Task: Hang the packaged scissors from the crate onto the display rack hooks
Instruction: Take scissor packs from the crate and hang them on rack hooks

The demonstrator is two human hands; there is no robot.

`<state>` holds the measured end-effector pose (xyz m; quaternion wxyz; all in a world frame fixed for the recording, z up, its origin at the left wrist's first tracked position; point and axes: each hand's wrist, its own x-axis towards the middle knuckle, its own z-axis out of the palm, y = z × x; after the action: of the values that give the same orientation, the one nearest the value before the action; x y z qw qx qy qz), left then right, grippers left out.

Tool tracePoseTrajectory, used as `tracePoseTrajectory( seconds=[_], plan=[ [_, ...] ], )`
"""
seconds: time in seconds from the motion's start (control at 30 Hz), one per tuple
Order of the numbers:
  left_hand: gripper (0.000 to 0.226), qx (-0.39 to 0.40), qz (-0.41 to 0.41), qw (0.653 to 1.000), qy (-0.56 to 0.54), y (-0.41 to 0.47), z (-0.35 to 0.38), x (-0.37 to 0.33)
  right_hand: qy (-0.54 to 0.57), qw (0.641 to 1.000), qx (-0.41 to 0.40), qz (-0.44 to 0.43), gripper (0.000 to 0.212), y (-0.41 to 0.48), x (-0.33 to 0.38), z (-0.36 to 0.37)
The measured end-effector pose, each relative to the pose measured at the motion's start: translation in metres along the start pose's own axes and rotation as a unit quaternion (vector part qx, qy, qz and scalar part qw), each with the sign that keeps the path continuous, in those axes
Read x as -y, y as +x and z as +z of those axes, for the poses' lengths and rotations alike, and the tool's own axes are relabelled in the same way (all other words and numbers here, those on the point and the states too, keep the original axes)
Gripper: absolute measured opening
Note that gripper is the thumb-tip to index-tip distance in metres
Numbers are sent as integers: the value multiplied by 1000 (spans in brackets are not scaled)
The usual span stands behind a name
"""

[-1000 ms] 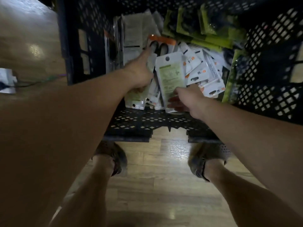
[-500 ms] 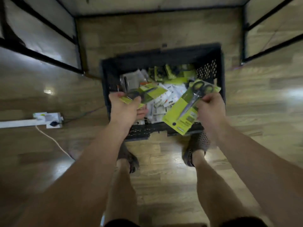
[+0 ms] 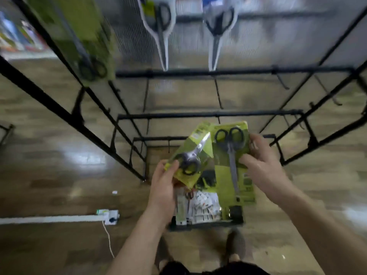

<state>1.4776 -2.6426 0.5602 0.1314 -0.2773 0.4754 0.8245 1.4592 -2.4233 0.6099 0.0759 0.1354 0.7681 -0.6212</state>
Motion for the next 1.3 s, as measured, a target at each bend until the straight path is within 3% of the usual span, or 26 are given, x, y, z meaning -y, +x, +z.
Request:
tracePoseTrajectory(
  seconds=[0.1, 0.2, 0.27, 0.37, 0.5, 0.6, 0.7, 0.77, 0.83, 0.87, 0.93, 1.0, 1.03, 1.17, 1.3],
  plan=[
    [17, 83, 7, 996, -4, -36, -4, -36, 42, 998, -19, -47, 50, -25, 49, -7],
    [60, 153, 57, 985, 48, -52, -15, -60, 170, 984, -49, -39, 41, -46, 75, -5],
    [70, 186, 94, 976, 69, -58, -19, -75, 238, 969, -58, -15, 38, -56, 80, 3],
    [78, 182, 136, 968, 104, -64, -17, -90, 313, 948, -45, 14, 32, -61, 84, 7],
    [65, 138, 160, 971, 110, -81, 0, -99, 315, 948, 25, 24, 15, -65, 106, -6],
    [64, 109, 190, 968, 120, -97, 10, -103, 203, 978, 33, -38, 17, -55, 130, -20],
    [42, 87, 222, 965, 112, -114, 12, -104, -13, 990, 66, -123, 8, -47, 144, -25],
    [33, 57, 237, 965, 99, -123, 7, -106, -203, 963, 100, -148, 3, -39, 145, -19],
    [34, 34, 243, 966, 86, -130, 1, -106, -283, 939, 113, -160, 24, -31, 143, -7],
    [35, 22, 246, 966, 76, -133, -4, -104, -262, 943, 105, -174, 40, -29, 146, -2],
    [36, 2, 247, 967, 61, -136, -15, -100, -95, 970, 73, -211, 66, -29, 163, -2],
    [37, -13, 242, 969, 57, -134, -30, -102, 80, 972, 40, -217, 69, -27, 183, -17],
    [38, -20, 239, 969, 55, -129, -38, -108, 115, 968, 26, -221, 63, -24, 191, -24],
    [34, -12, 263, 960, 93, -98, -58, -152, 83, 986, 19, -142, 47, -11, 178, -20],
    [26, 8, 274, 953, 129, -57, -79, -203, 142, 987, 59, -55, 45, -17, 155, 38]
  ],
)
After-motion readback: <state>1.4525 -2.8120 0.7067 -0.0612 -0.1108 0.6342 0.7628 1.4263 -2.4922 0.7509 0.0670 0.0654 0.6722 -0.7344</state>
